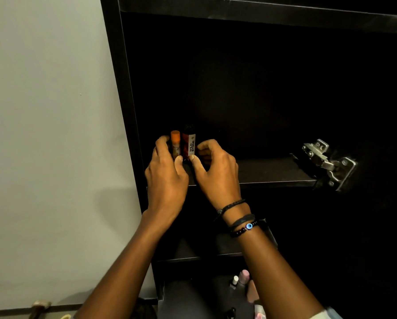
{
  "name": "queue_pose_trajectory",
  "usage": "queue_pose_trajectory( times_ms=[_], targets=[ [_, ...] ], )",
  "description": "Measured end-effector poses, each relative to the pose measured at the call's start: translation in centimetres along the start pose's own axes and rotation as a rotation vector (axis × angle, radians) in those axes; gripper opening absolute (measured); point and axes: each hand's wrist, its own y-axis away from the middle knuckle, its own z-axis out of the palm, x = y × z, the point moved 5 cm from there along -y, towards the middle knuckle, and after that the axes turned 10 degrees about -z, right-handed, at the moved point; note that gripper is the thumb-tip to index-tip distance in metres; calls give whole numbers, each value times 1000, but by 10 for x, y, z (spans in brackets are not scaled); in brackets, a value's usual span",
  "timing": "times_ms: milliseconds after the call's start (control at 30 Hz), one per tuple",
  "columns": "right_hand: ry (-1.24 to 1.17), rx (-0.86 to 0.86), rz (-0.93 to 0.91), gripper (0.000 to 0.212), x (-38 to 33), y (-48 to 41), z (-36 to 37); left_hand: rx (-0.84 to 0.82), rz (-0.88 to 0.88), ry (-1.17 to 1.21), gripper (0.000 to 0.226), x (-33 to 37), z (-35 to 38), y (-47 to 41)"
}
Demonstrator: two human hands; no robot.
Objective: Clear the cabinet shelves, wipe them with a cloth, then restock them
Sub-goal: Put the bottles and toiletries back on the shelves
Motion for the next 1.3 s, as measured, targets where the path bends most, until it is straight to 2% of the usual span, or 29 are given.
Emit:
queue_pose_trajectory(
  times_ms=[467, 633, 767, 933, 1133, 1300],
  targets=[
    [121, -16, -91, 37, -7, 25, -8, 14, 69, -33, 51, 3, -6, 23],
    [324, 4, -101, 47, 1, 68, -13, -107, 270, -46, 52, -4, 7, 74],
    [304, -50, -67, 56, 13, 110, -14, -233, 304, 5, 54, -18, 22, 114],
    [233, -139, 77, 64, 56, 178, -15, -406, 288, -6, 57, -57, 45, 164],
    [126, -250, 454, 72, 126, 288, -20, -682, 165, -53, 52, -112, 85, 224],
    [174, -433, 677, 87, 170, 346, -27, -929, 75, -122, 68, -154, 123, 265]
  ],
)
